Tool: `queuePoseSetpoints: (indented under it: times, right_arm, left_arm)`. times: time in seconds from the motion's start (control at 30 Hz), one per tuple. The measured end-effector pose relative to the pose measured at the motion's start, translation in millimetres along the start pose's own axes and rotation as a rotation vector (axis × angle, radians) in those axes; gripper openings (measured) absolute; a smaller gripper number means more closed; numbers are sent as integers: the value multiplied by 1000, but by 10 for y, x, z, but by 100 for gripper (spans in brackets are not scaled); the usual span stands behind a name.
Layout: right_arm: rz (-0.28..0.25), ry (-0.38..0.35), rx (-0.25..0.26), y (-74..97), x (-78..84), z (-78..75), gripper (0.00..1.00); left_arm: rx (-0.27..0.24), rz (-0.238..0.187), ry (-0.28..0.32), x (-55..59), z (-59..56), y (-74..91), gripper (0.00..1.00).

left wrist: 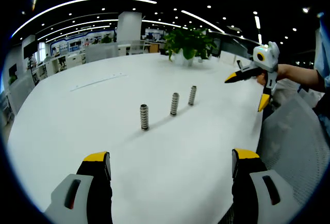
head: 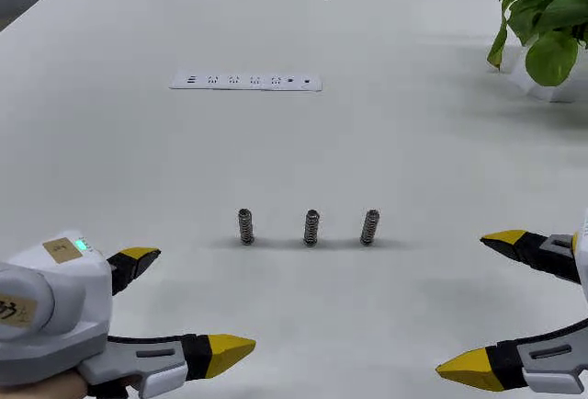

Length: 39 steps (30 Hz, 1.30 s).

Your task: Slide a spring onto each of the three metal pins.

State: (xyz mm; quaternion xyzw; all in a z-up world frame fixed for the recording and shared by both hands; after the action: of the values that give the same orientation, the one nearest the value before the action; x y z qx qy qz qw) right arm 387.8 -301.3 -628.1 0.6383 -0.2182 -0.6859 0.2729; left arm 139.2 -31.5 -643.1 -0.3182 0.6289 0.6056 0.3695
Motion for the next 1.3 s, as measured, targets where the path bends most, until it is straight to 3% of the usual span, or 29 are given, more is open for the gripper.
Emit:
queuePoseSetpoints:
  times: [0.27,0.63,1.3]
  right_arm:
    - [-21,-39,22,29,41,-19,99]
    - [-59,-75,40,22,-15,-37,99]
    - [-54,-79,27,-44,-14,-3,98]
  left_arm:
    - [7,22,2,75,26,-40,100]
    - [-5,11,21,108,60,-41,100]
    - [-16,3,27,108,38,-36,100]
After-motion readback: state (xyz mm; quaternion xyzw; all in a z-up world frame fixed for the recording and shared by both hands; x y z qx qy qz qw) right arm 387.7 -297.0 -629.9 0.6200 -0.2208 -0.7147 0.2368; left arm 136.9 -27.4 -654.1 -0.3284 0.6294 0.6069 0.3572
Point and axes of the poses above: the centre of the closed fingertips' face, and the gripper's own axes: y roughly backward along the fingers, z roughly to its left, x roughly out of its underside, the point moved 10 cm from there along y, roughly backward along the fingers, and after that the axes turned 8 degrees about -y, right-handed, at the moved point
